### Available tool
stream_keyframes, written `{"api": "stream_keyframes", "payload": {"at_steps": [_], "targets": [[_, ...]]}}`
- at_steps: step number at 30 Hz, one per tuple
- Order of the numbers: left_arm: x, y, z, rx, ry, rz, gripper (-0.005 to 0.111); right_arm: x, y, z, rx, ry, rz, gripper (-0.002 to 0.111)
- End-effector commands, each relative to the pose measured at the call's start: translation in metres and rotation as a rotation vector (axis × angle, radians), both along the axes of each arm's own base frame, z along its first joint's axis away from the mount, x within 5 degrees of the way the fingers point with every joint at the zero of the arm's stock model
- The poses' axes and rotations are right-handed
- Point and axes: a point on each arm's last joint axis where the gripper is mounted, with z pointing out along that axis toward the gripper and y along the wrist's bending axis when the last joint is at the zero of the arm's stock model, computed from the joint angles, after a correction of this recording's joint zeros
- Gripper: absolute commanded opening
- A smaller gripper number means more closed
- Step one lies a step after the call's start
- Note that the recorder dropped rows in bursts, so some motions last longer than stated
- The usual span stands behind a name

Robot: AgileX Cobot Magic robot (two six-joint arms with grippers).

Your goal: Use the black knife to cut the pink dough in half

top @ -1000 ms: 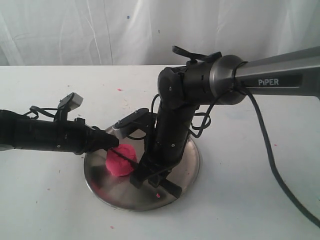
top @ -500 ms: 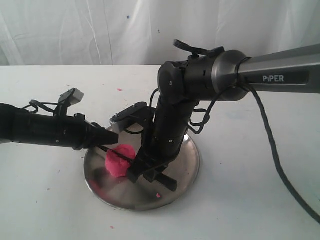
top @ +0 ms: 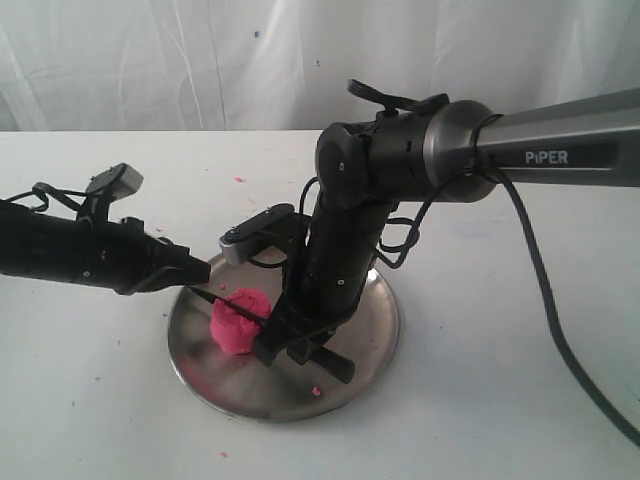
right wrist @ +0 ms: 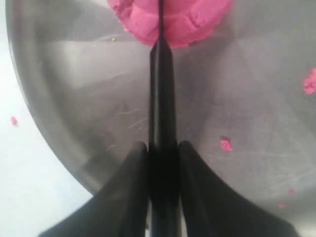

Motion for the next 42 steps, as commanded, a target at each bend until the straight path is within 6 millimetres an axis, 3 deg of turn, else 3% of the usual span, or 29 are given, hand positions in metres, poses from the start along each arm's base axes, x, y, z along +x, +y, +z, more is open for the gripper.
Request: {"api": "stream_keyframes", "payload": {"at_steps": [1,15,26,42], "targets": [[-0.002,0.000,-0.014,-0.007,0.052,0.008,0.000,0.000,0.001,0.007,0.018,-0.013,0.003,0.000],[0.003,-0.003,-0.013,-0.072,0.005,0.012,0.000,0.000,0.001,0.007,0.020,-0.012,0.002,0.000],[0.002,-0.010,-0.030,-0.031,0.036,-0.005,0.000,-0.001,0.001,0.006,0.017,-0.009,0.002,0.000],[0.003,-0.010,-0.029,-0.044,0.035,-0.004,0.000,-0.005,-0.003,0.004,-0.029,0.038,-0.002,0.000]]}}
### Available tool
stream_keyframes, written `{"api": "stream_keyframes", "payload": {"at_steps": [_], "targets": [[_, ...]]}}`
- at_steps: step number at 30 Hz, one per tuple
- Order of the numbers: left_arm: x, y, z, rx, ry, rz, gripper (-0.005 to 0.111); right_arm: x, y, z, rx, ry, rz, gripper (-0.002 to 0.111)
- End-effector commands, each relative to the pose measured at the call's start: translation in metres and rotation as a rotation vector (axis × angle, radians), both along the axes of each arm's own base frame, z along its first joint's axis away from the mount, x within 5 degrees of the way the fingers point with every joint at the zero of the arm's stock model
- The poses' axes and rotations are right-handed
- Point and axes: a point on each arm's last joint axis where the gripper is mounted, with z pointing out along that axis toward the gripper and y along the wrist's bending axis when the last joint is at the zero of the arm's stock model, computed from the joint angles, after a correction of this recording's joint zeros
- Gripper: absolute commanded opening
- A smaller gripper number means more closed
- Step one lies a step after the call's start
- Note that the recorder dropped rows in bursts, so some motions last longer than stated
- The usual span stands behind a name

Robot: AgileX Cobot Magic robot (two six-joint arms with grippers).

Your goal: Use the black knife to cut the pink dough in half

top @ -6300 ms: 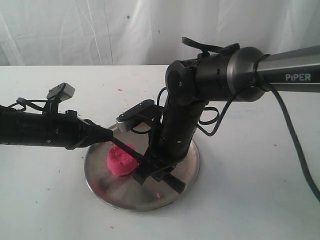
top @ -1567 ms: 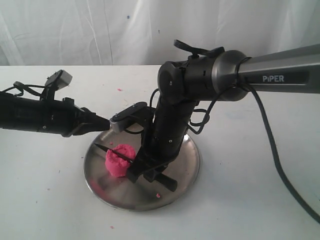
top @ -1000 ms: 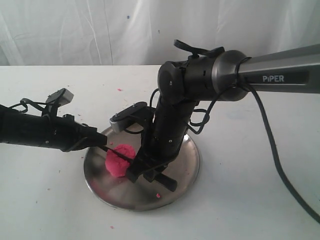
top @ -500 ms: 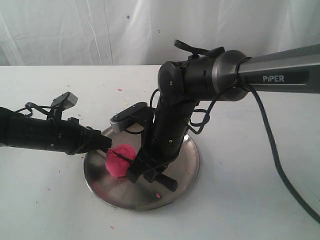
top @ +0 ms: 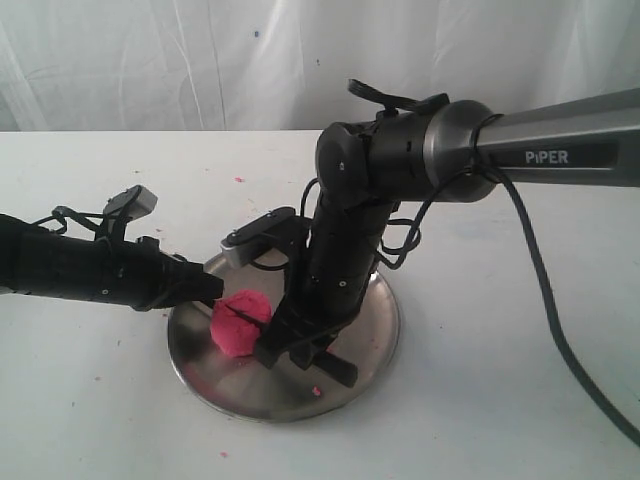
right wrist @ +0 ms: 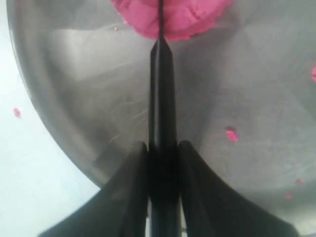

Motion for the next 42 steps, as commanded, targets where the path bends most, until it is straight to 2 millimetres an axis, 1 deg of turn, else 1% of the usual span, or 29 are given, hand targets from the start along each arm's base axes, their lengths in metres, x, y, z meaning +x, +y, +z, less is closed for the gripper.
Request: {"api": "stream_keyframes", "payload": {"at_steps": [1,3,6,14,17,24,32,38,42], "targets": [[-0.001,-0.002,-0.001,-0.005,0.001,-0.007,0.000,-0.003,-0.003,0.003,-0.015,0.009,-0.003,0.000],[-0.001,-0.002,-0.001,-0.005,0.001,-0.007,0.000,-0.004,-0.004,-0.003,-0.016,-0.002,-0.031,0.000],[-0.001,-0.002,-0.001,-0.005,0.001,-0.007,0.000,-0.007,-0.009,-0.012,-0.074,0.042,-0.011,0.000],[-0.001,-0.003,0.000,-0.022,-0.001,-0.018,0.000,-0.009,-0.012,-0.012,-0.103,0.052,0.005,0.000],[-0.001,-0.003,0.000,-0.022,-0.001,-0.018,0.000,-0.010,-0.014,-0.010,-0.124,0.057,0.018,0.000],[-0.002,-0.004,0.000,-0.020,0.000,-0.019,0.000,-0.010,-0.015,-0.002,-0.111,0.040,0.018,0.000],[-0.003,-0.005,-0.016,-0.036,0.047,-0.033,0.000,-0.011,-0.015,-0.002,-0.113,0.044,0.018,0.000],[-0.003,-0.005,-0.015,-0.038,0.046,-0.034,0.000,-0.011,-0.015,-0.002,-0.114,0.045,0.012,0.000],[-0.003,-0.006,-0.015,-0.040,0.046,-0.035,0.000,-0.012,-0.015,0.003,-0.108,0.040,0.005,0.000]]}}
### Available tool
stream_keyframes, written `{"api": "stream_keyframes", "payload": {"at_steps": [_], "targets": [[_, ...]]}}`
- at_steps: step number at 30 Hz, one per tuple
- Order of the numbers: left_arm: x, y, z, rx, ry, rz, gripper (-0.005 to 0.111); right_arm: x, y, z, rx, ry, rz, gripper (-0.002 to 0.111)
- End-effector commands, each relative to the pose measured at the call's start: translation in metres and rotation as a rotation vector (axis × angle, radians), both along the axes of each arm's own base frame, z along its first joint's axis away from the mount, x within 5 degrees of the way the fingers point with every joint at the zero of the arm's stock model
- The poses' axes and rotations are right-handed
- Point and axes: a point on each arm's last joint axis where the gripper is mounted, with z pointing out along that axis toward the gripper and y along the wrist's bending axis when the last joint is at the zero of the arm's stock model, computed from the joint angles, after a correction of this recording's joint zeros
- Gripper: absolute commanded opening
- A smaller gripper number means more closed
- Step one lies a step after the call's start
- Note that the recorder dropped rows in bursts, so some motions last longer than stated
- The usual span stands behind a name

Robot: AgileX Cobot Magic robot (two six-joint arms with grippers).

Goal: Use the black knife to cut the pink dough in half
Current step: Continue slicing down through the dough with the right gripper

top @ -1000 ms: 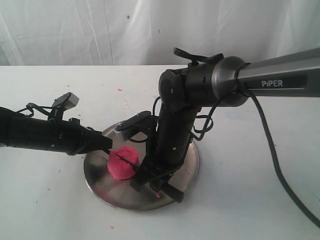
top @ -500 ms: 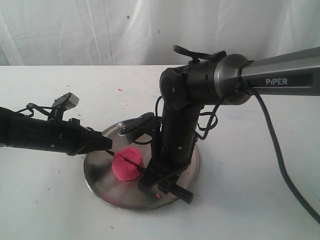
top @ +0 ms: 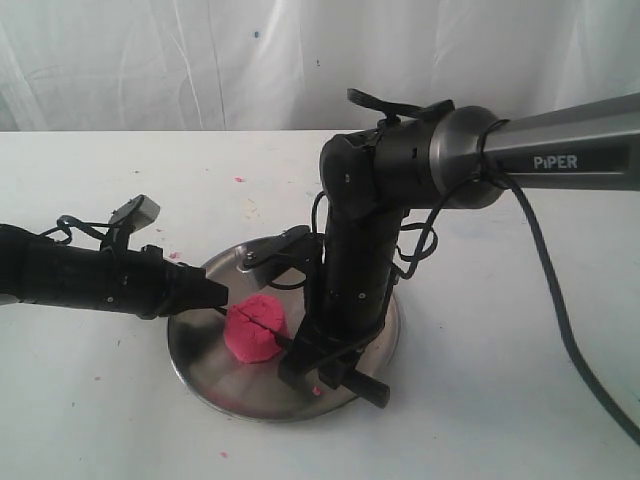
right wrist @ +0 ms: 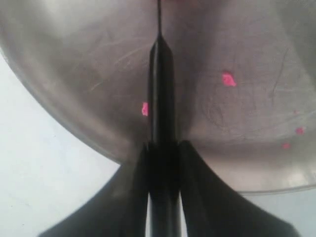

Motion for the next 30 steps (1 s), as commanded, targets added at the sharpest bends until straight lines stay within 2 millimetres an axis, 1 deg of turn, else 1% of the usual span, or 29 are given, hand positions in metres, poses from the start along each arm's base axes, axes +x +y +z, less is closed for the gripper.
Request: {"api": "stream_keyframes", "payload": {"at_steps": [1,6,17,21,25,30], "targets": [[-0.003,-0.003,-0.002,0.005,0.004,-0.028,0.000,-0.003,-0.001,0.008,0.004,-0.004,-0.007,0.000],[-0.004,-0.004,-0.001,-0.010,0.002,-0.041,0.000,-0.003,-0.002,0.010,0.005,-0.008,-0.007,0.000],[-0.004,-0.004,-0.001,-0.009,0.002,-0.043,0.000,-0.003,-0.002,0.007,-0.002,0.002,-0.008,0.000],[-0.004,-0.004,-0.001,-0.009,0.002,-0.043,0.000,-0.003,-0.002,0.003,-0.011,0.012,-0.008,0.000],[-0.004,-0.004,-0.001,-0.009,0.002,-0.043,0.000,-0.002,-0.001,-0.007,-0.028,0.033,-0.008,0.000],[-0.004,-0.004,-0.001,-0.009,0.002,-0.043,0.000,-0.002,-0.001,-0.010,-0.034,0.040,-0.008,0.000]]}}
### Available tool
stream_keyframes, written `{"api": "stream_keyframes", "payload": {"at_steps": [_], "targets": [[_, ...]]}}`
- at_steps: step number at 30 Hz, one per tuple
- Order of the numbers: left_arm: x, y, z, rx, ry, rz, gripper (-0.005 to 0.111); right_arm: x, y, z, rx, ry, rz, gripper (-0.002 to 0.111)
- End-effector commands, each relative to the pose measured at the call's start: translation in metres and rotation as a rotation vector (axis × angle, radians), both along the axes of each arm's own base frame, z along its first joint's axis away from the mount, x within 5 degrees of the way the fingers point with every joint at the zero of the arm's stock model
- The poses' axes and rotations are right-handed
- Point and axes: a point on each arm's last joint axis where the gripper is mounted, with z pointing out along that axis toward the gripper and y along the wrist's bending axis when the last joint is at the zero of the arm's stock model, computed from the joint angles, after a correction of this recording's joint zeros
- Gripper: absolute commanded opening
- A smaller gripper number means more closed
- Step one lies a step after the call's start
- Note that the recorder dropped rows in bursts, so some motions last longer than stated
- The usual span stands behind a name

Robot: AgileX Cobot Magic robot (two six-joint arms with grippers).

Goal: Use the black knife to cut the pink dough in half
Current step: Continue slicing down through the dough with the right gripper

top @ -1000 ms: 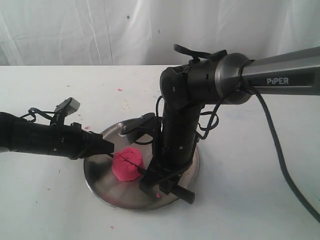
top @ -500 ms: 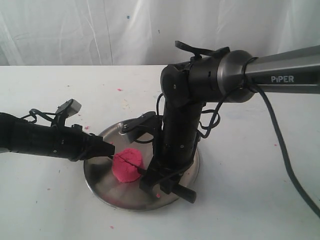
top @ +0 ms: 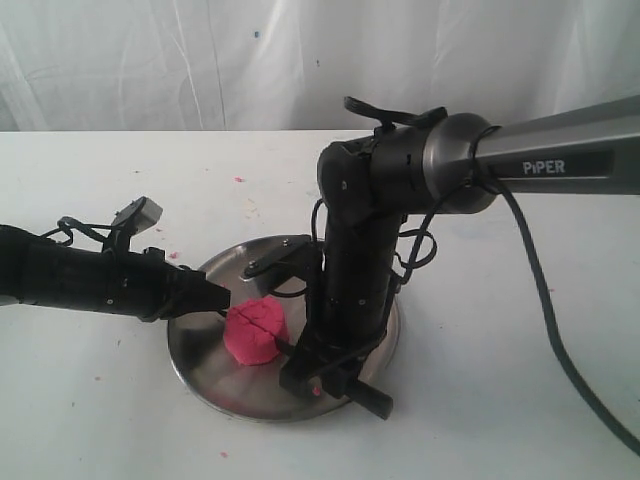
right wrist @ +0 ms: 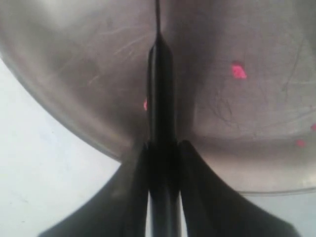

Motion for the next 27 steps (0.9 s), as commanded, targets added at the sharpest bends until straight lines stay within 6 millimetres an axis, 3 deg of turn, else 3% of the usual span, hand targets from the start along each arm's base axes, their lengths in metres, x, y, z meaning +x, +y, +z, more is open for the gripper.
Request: {"api": "stream_keyframes", "payload": {"at_steps": [1,21,27], "targets": [[-0.002,-0.003,-0.001,-0.005,0.003,-0.018,0.000,-0.001,0.000,-0.002,-0.007,0.004,-0.004,0.000],[-0.002,-0.003,-0.001,-0.004,0.004,-0.016,0.000,0.002,0.000,-0.008,-0.031,0.002,0.008,0.000],[-0.005,-0.007,-0.012,0.011,0.034,-0.045,0.000,0.006,0.003,-0.003,-0.021,-0.009,0.001,0.000]]}}
